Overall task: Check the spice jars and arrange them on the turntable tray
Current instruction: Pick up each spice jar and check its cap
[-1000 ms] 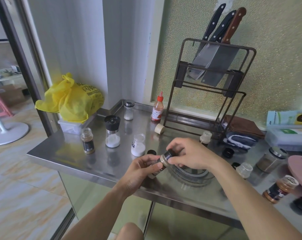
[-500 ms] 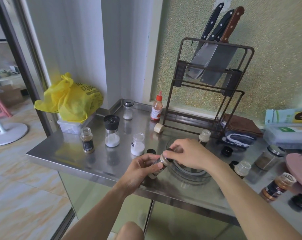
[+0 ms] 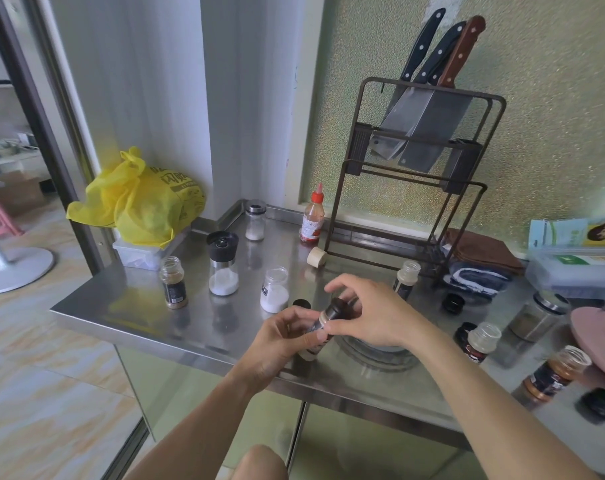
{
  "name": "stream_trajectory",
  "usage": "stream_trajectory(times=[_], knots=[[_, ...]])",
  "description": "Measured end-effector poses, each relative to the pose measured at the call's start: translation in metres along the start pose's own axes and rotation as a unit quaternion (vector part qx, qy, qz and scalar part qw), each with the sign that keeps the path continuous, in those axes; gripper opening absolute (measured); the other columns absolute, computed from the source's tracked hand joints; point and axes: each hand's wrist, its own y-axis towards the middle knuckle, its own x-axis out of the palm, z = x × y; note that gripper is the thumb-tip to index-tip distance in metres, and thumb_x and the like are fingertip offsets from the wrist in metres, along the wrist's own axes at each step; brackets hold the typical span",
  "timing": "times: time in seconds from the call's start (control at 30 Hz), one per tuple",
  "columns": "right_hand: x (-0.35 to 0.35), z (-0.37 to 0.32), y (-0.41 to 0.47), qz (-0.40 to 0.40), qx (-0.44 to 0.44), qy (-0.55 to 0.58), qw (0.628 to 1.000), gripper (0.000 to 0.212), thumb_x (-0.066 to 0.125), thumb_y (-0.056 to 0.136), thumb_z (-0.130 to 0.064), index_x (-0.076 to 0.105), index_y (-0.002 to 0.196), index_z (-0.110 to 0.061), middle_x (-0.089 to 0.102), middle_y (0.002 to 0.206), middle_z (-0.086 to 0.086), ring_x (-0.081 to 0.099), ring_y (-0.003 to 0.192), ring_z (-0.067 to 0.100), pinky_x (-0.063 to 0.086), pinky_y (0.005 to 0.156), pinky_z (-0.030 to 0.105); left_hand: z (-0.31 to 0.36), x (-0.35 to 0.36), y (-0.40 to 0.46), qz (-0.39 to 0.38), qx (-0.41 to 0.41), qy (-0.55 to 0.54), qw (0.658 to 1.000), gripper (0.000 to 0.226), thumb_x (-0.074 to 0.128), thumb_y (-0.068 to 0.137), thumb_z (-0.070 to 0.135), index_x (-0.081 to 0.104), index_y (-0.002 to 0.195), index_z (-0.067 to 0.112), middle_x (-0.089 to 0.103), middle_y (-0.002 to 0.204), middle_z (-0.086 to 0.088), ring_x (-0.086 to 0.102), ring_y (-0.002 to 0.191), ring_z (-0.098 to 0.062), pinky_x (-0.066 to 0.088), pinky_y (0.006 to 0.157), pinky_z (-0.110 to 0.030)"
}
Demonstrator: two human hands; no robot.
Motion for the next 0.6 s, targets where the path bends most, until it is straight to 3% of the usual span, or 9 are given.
stream_trajectory(times=[0.1,0.23,0.37,0.47,0.6], knots=[[0.003,-0.002,0.000,0.025,-0.025,0.007,0.999,0.039,0.084,0.077,-0.035,0.071,0.112,-0.027,0.074,0.104,-0.009,0.068,0.091,0.008,0.057,0.088,0.035,0.000,0.001,0.001,0.006,0.008,0.001,1.000,0.030,0.083,0.077,0.005,0.076,0.104,0.014,0.076,0.104,-0.018,0.070,0.094,-0.025,0.056,0.090,-0.033],[0.013,-0.006,0.000,0.059,-0.039,-0.008,0.997,0.042,0.084,0.077,-0.036,0.069,0.115,-0.026,0.074,0.110,-0.007,0.068,0.097,0.012,0.055,0.089,0.033,-0.004,0.003,0.003,0.029,0.014,0.022,0.999,0.045,0.082,0.078,-0.006,0.072,0.120,0.008,0.077,0.112,-0.016,0.072,0.103,-0.025,0.057,0.095,-0.036],[0.025,-0.003,0.001,0.080,-0.051,-0.025,0.995,0.041,0.087,0.073,-0.033,0.071,0.111,-0.028,0.076,0.108,-0.006,0.069,0.098,0.015,0.053,0.087,0.031,-0.010,0.009,0.005,0.040,0.047,0.071,0.996,0.034,0.083,0.078,-0.007,0.073,0.110,-0.001,0.077,0.112,-0.019,0.073,0.103,-0.022,0.057,0.094,-0.034],[0.029,0.000,0.004,0.098,-0.027,-0.013,0.995,0.042,0.088,0.071,-0.032,0.073,0.110,-0.028,0.076,0.101,-0.009,0.065,0.087,0.011,0.054,0.085,0.031,-0.016,0.011,0.008,0.079,0.043,0.107,0.990,0.029,0.086,0.077,-0.003,0.074,0.102,0.004,0.079,0.104,-0.017,0.074,0.096,-0.022,0.058,0.095,-0.040],[0.031,-0.001,0.005,0.106,-0.012,-0.012,0.994,0.042,0.087,0.071,-0.033,0.073,0.110,-0.028,0.076,0.105,-0.010,0.068,0.097,0.012,0.054,0.087,0.031,-0.021,0.012,0.009,0.114,0.039,0.153,0.981,0.030,0.089,0.075,0.004,0.075,0.101,0.010,0.080,0.097,-0.012,0.076,0.097,-0.029,0.059,0.096,-0.043]])
